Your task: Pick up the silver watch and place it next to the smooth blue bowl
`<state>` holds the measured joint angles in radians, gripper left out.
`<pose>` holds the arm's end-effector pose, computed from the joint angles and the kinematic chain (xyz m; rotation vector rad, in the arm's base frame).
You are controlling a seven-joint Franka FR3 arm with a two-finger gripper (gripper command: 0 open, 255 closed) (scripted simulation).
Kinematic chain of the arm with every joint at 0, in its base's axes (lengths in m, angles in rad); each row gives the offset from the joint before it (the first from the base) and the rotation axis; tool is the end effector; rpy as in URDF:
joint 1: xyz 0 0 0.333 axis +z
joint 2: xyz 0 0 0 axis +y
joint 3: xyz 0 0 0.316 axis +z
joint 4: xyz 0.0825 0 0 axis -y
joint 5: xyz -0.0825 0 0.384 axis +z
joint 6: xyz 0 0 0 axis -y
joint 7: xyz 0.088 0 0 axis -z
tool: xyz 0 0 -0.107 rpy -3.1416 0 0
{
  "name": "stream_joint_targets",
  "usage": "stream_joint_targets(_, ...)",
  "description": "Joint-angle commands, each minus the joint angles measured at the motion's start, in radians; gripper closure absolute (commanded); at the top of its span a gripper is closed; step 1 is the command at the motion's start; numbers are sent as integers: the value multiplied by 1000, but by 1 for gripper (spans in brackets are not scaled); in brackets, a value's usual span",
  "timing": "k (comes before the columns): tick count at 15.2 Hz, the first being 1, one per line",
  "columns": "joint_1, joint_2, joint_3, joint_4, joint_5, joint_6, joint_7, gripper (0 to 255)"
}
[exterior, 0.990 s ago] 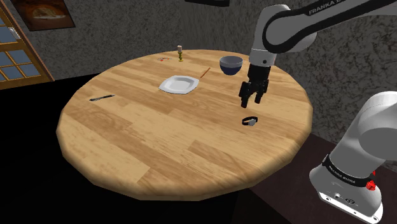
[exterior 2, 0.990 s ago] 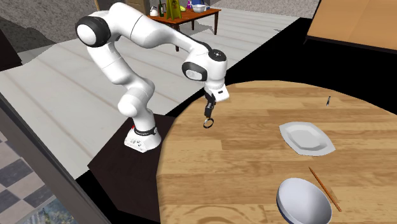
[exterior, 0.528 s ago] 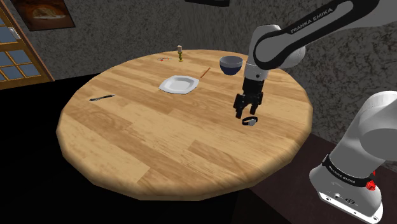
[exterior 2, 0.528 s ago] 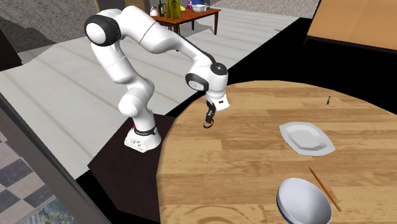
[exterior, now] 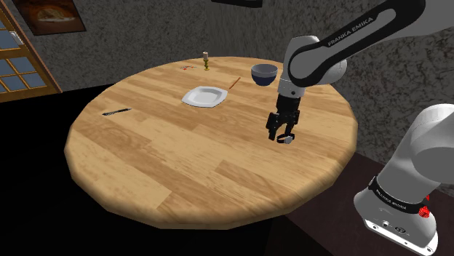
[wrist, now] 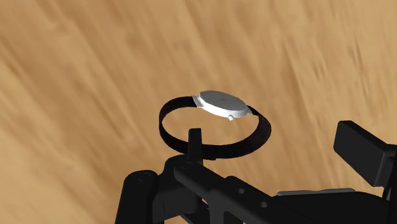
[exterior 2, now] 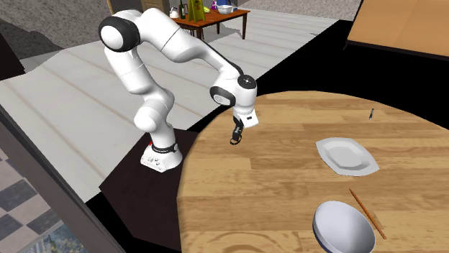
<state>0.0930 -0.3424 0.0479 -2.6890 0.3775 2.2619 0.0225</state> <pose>0.3784 0.0625 0.3353 -2.8745 0.2007 0.1489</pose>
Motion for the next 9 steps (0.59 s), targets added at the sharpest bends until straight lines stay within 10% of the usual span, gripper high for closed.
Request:
stream_joint_targets(1, 0, 0, 0, 0, 0, 1, 0, 0)
stream_joint_targets(2, 0, 0, 0, 0, 0, 0, 0, 0)
stream_joint_targets(3, 0, 0, 0, 0, 0, 0, 0, 255)
stream_joint_targets(9, 0, 0, 0, 0, 0, 0, 0, 255)
